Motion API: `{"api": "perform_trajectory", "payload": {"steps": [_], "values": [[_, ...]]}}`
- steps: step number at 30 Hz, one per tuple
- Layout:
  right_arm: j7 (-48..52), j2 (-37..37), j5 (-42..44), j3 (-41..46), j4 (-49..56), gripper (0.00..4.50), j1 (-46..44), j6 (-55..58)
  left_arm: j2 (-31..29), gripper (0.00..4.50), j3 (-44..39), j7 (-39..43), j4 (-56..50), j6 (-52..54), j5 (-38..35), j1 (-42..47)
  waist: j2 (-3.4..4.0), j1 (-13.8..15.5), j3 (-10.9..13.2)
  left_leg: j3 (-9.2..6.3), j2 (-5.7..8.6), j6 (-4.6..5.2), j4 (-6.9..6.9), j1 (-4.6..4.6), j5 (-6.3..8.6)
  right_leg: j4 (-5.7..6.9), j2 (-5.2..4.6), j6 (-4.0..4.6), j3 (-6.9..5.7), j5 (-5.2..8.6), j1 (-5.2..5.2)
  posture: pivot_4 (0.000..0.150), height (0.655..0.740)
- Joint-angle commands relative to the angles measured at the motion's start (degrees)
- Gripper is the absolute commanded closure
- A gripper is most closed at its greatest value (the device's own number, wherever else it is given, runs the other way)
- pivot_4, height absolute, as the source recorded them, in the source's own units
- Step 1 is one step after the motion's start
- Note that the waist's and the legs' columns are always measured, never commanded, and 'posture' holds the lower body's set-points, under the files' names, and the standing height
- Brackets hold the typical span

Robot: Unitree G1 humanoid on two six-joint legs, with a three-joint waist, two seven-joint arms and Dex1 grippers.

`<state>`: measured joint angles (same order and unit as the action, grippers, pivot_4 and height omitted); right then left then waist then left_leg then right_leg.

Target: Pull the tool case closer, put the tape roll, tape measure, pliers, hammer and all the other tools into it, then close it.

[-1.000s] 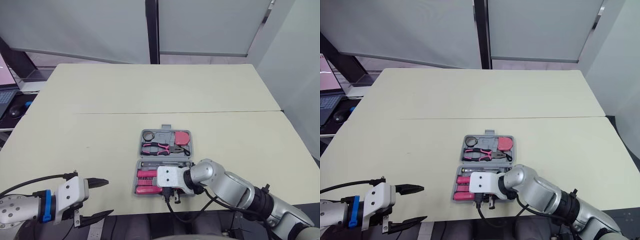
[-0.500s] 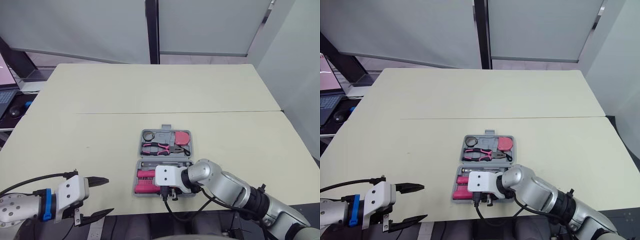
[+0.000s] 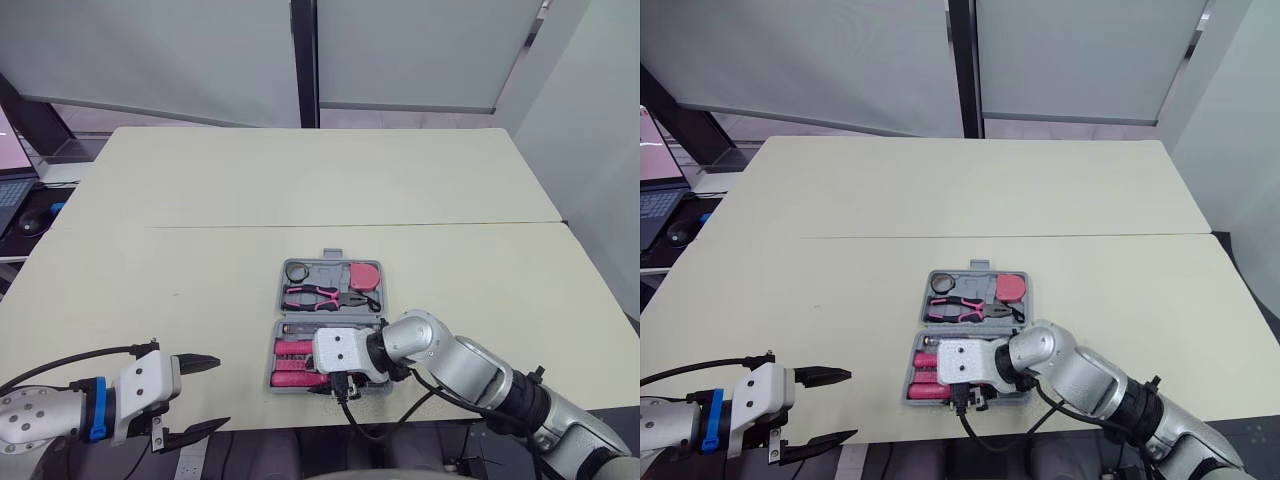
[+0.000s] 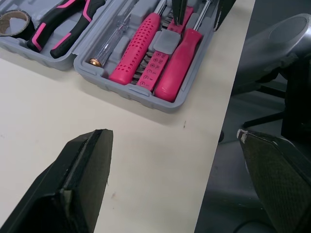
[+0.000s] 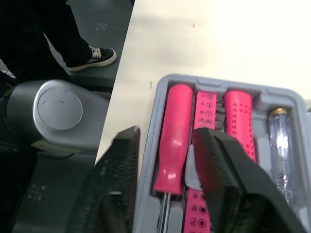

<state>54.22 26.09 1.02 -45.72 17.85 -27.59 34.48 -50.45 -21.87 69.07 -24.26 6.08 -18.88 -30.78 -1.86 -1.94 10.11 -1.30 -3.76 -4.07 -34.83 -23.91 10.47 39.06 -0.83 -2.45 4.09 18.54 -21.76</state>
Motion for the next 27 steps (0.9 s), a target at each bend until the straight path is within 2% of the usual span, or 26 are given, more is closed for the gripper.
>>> {"api": "perform_trajectory", "payload": {"steps": [1, 5, 16, 20, 23, 27], "values": [[0.5, -0.6, -1.0, 0.3, -1.3, 3.53, 0.0, -3.2, 0.2, 0.0, 0.1, -0.6, -1.2, 0.1, -0.4, -0.2, 0.0, 0.0, 0.0, 0.0, 0.0, 0.0, 0.0, 0.0, 0.0, 0.0, 0.0, 0.0, 0.0, 0.0, 0.0, 0.15, 0.74], [0.6, -0.7, -2.3, 0.1, -3.2, 4.44, 0.4, -4.4, 0.2, 0.0, 0.2, -1.0, -1.3, 0.1, -0.4, -0.3, 0.0, 0.0, 0.0, 0.0, 0.0, 0.0, 0.0, 0.0, 0.0, 0.01, 0.01, 0.01, 0.0, 0.0, 0.0, 0.15, 0.74], [1.9, -0.7, -6.2, -0.2, -6.1, 4.47, 0.8, -9.1, 0.7, 0.0, -0.3, -1.8, -1.5, 1.1, -1.3, -0.4, -0.02, 0.0, 0.0, 0.0, 0.0, 0.0, 0.01, 0.01, 0.0, 0.01, 0.01, -0.01, 0.0, 0.01, 0.0, 0.15, 0.74], [3.2, -0.4, -1.0, 5.9, -0.6, 4.47, 2.1, -8.7, 1.1, 0.0, -1.6, -3.7, -1.1, 5.1, -3.0, 0.1, -0.02, 0.1, 0.0, 0.0, 0.01, 0.0, 0.0, -0.01, 0.0, 0.0, 0.0, -0.01, 0.0, -0.01, 0.01, 0.15, 0.74], [3.4, 1.7, 3.6, 12.8, 4.4, 4.47, 4.8, -8.4, 2.1, 0.0, -2.0, -7.3, 1.0, 7.5, -3.2, 3.6, 0.0, 0.3, 0.0, -0.05, 0.02, 0.0, 0.01, -0.03, 0.0, 0.01, 0.0, -0.14, -0.02, -0.05, 0.02, 0.15, 0.74], [5.1, 8.9, 8.0, 23.1, 6.6, 4.47, 8.9, -8.9, 3.3, 0.0, -1.6, -8.1, 4.6, 6.8, -4.0, 8.6, -0.04, 0.4, 0.0, -0.08, 0.05, 0.0, -0.02, -0.02, 0.0, -0.03, -0.01, -0.14, -0.04, 0.0, 0.1, 0.15, 0.74]]}}
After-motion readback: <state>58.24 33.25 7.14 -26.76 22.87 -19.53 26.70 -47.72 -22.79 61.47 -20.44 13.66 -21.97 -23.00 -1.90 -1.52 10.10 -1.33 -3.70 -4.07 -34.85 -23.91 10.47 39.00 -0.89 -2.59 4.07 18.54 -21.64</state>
